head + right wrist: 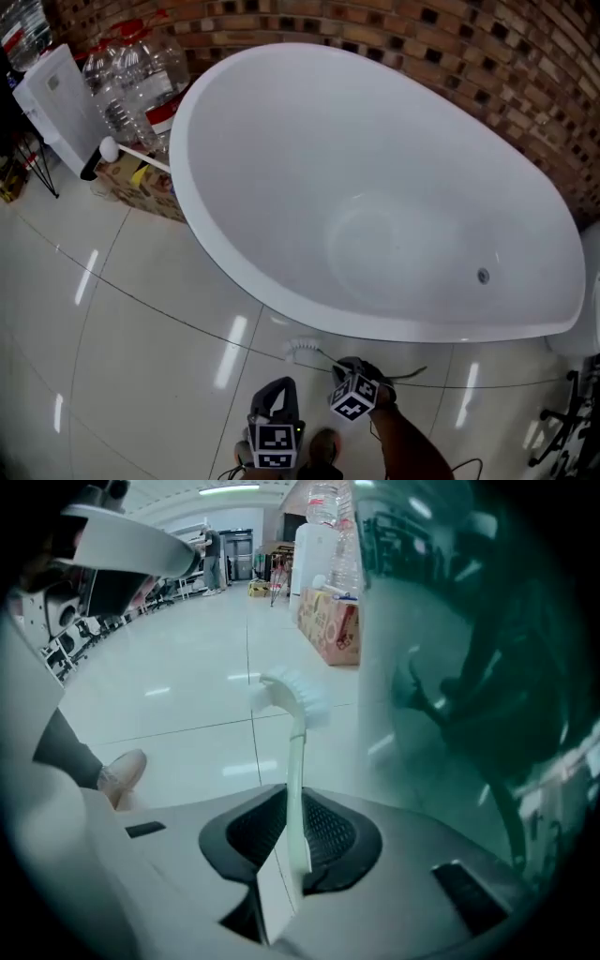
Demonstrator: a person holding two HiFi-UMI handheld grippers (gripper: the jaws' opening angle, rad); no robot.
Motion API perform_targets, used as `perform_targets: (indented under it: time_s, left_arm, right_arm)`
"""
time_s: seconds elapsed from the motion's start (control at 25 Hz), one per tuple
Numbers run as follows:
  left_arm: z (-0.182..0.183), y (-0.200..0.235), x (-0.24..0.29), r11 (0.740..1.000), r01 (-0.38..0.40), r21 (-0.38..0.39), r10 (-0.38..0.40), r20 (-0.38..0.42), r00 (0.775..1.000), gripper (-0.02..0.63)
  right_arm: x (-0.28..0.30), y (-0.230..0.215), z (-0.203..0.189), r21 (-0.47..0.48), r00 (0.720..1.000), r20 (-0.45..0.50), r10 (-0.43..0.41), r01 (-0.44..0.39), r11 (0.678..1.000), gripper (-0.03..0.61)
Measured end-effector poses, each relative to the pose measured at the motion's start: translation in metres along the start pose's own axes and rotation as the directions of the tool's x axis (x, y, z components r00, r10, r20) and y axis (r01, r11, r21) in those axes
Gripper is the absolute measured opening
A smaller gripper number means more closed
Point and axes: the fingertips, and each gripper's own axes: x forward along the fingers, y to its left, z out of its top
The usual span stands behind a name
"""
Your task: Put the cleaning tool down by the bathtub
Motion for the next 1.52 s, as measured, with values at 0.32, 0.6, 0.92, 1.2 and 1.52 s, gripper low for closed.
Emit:
perform_targets:
  time_s: [0.32,0.6,0.92,1.2,1.52]
  left_arm:
    - [-0.049,0.021,0.057,1.0,-0.008,-0.017,0.009,0.019,1.0,0.0]
    - [-0.074,0.035,0.07,1.0,-0.022,-0.022,0.023,0.023,0.999,0.0]
    - [-0.087,0.039,0.075,1.0,-0.02,-0.014,0.02,-0.003,1.0,0.0]
    - [0.014,0.017,-0.011,1.0,0.014,-0.012,-0.013,0.055,0.998,0.0]
    - [0.163,0.007,-0.181,0.997,0.034,0.071,-0.043,0.131,0.99,0.0]
  right_arm:
    - [0.127,-0.011,-0.04,-0.042,0.998,-0.063,0.007,-0.01,0.999,0.066]
    - [0.193,-0.013,-0.071,-0.006,0.991,-0.127,0.028,-0.029,1.0,0.071]
    - [0.203,-0.026,-0.067,0.014,0.995,-0.095,0.001,0.0,1.0,0.119]
    - [0.021,-0.016,-0.023,0.394,0.987,0.133,-0.093,0.033,0.918,0.058]
    - [-0.302,-0.034,0.066,0.734,0.861,0.324,-0.392,0.033,0.678,0.014]
